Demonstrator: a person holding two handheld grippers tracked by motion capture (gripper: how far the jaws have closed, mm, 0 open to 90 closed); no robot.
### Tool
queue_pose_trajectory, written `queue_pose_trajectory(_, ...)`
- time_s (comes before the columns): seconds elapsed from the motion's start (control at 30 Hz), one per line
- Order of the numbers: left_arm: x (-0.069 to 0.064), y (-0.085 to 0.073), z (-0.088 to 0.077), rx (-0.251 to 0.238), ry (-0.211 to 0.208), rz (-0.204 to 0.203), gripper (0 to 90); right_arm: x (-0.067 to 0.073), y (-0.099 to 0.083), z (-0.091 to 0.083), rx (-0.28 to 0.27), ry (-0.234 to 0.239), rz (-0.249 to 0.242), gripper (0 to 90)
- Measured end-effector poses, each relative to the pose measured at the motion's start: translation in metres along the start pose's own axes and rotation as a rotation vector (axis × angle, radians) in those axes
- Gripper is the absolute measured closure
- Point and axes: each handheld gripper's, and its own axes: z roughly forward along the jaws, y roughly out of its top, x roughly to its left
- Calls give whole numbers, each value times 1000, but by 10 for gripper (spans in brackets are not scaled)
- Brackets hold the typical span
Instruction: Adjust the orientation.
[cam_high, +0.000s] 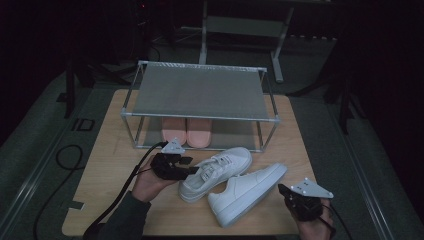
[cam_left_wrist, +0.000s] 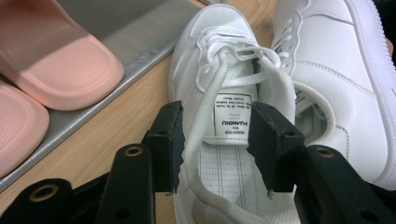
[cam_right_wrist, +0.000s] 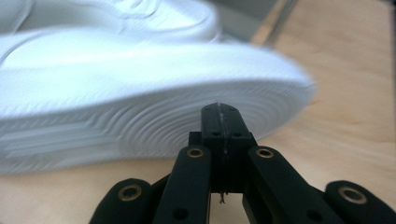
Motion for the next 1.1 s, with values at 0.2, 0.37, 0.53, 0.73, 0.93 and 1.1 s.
queue_pose_trajectory(0.2,0,0,0,3,-9,-3,552,-11,16,1,-41,-24,6,900)
queue_pose_trajectory(0.37,0,0,1,8,-11,0,552,-19,29,11,-59,-36,21,900)
queue_pose_trajectory(0.53,1,-1,1,8,-11,-2,552,-24,26,15,-50,-25,37,900)
queue_pose_trajectory(0.73,0,-1,2,9,-11,-3,552,-28,15,5,-63,-6,58,900)
queue_pose_trajectory(0.93,1,-1,2,12,-11,-3,551,-33,0,-8,-56,7,85,900)
queue_pose_trajectory(1.1,0,-1,4,17,-15,-3,551,-35,-13,-15,-47,7,97,900)
